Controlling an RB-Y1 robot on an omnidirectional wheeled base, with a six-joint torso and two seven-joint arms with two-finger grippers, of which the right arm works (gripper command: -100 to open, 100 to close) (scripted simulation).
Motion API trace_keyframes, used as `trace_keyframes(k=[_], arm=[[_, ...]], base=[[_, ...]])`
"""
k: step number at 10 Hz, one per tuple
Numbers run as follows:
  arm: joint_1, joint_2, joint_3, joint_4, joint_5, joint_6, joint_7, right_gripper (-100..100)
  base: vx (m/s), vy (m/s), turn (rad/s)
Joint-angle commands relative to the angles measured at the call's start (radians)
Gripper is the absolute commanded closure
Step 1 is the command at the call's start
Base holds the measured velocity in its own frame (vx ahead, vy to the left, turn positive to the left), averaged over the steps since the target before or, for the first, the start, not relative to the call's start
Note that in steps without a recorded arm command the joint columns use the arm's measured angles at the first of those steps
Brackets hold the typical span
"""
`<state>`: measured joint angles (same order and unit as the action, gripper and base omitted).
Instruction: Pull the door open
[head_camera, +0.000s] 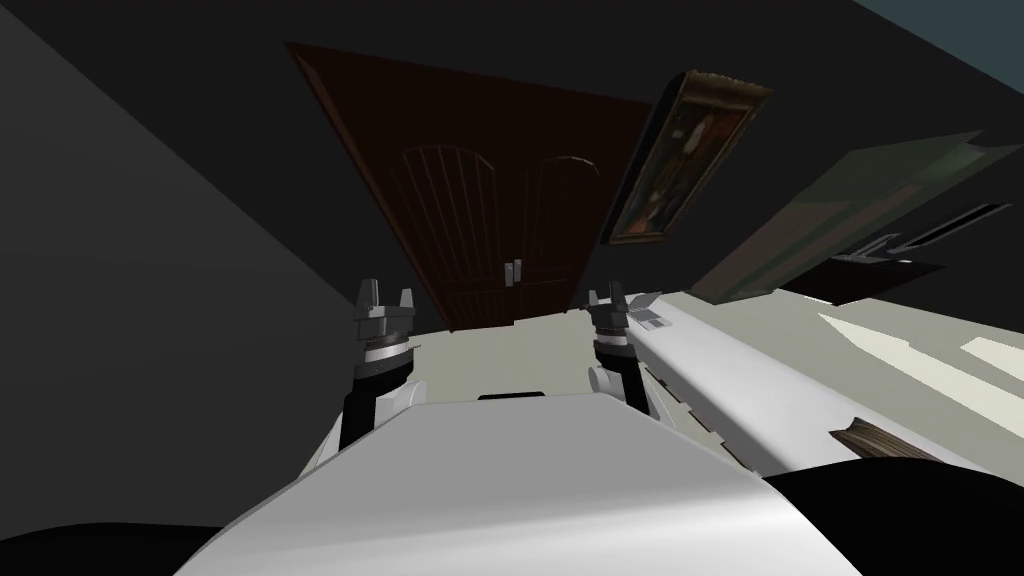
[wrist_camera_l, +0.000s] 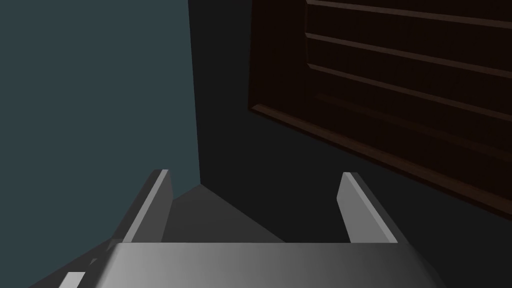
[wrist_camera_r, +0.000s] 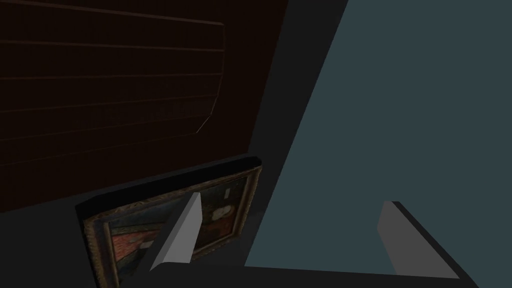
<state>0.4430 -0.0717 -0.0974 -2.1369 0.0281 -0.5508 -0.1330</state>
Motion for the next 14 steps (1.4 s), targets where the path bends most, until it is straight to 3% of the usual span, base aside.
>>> trace_keyframes(k=[1,14], arm=[[-0.015,-0.003,-0.008,0.034,0.010,0.007,-0.006,-100],[-0.115,-0.019,-0.070,0.276,0.094,0.093,-0.057,-100]], base=[[0.083,-0.021,0.058],[0.094,-0.027,0.063]])
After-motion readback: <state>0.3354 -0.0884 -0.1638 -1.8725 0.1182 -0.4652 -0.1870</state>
